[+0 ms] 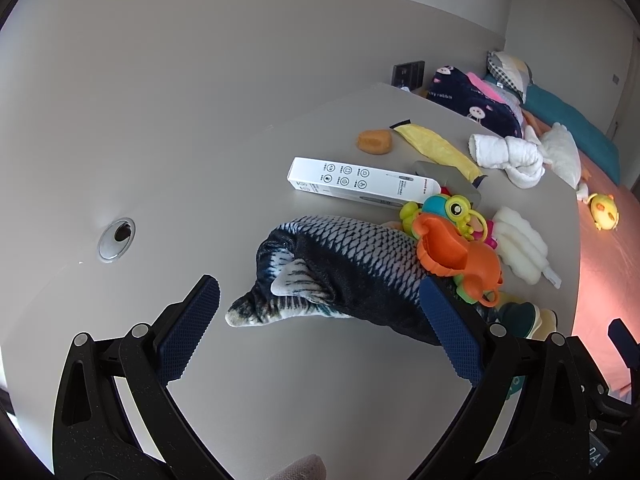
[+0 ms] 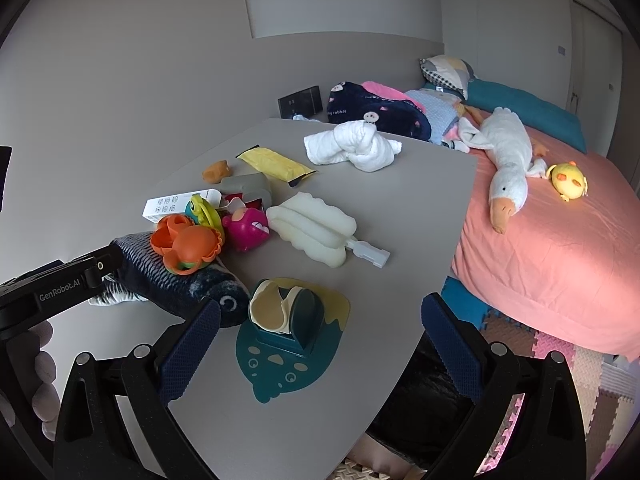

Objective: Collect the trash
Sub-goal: 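Move the left tool toward the blue-grey plush fish on the desk, then close the left tool on the plush fish and lift it, then carry the plush fish over the black bin and open the left tool, then move the left tool to the green seahorse rattle while the right tool approaches the white sponge, then grasp the seahorse rattle with the left tool while the right tool grasps the white sponge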

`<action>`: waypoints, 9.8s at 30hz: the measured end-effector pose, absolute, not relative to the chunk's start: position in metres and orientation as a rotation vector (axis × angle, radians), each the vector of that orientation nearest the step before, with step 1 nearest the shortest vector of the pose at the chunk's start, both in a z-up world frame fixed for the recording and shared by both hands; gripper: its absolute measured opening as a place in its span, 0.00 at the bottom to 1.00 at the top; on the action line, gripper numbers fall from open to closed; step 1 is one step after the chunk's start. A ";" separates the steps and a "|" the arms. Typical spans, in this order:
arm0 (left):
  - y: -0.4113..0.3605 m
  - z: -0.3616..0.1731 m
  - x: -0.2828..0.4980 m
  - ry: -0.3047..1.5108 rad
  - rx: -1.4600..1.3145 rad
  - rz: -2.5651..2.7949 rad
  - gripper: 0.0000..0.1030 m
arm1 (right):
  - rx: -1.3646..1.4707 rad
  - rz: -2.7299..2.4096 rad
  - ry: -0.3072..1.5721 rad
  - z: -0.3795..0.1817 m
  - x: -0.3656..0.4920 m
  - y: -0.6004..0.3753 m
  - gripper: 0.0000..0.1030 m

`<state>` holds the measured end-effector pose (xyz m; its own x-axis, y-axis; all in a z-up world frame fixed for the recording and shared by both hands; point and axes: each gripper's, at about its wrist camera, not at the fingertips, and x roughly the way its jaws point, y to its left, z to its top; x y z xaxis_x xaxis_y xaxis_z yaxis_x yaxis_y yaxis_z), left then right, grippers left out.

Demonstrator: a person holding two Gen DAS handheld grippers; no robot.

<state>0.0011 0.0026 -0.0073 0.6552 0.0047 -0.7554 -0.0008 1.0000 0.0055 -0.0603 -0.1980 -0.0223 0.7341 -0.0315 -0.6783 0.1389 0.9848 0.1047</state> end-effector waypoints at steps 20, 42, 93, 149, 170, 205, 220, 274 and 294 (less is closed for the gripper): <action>0.002 -0.007 0.002 0.862 0.012 0.002 0.94 | 0.151 -0.096 0.740 -0.023 -0.062 -0.199 0.97; 0.009 -0.017 0.009 0.904 -0.015 0.024 0.94 | 0.175 -0.080 0.775 -0.043 -0.056 -0.197 0.97; 0.042 -0.012 0.014 0.639 -0.291 -0.096 0.00 | 0.223 -0.031 0.780 -0.061 -0.037 -0.199 0.47; -0.232 0.043 -0.063 0.625 0.005 -0.622 0.00 | 0.380 -0.399 0.613 -0.012 -0.140 -0.408 0.46; -0.317 -0.008 -0.071 0.826 0.205 -0.715 0.00 | 0.460 -0.597 0.633 -0.031 -0.154 -0.476 0.74; -0.203 0.012 -0.054 0.697 0.010 -0.581 0.94 | 0.338 -0.444 0.653 -0.024 -0.120 -0.392 0.74; -0.101 0.006 -0.022 0.700 -0.041 -0.328 0.94 | 0.278 -0.333 0.690 -0.029 -0.083 -0.329 0.74; -0.018 -0.070 0.038 0.920 -0.062 -0.106 0.70 | -0.491 0.182 0.764 -0.070 0.032 -0.196 0.86; -0.019 -0.065 0.028 0.900 -0.062 -0.110 0.70 | 0.051 0.176 0.872 -0.053 0.005 -0.220 0.36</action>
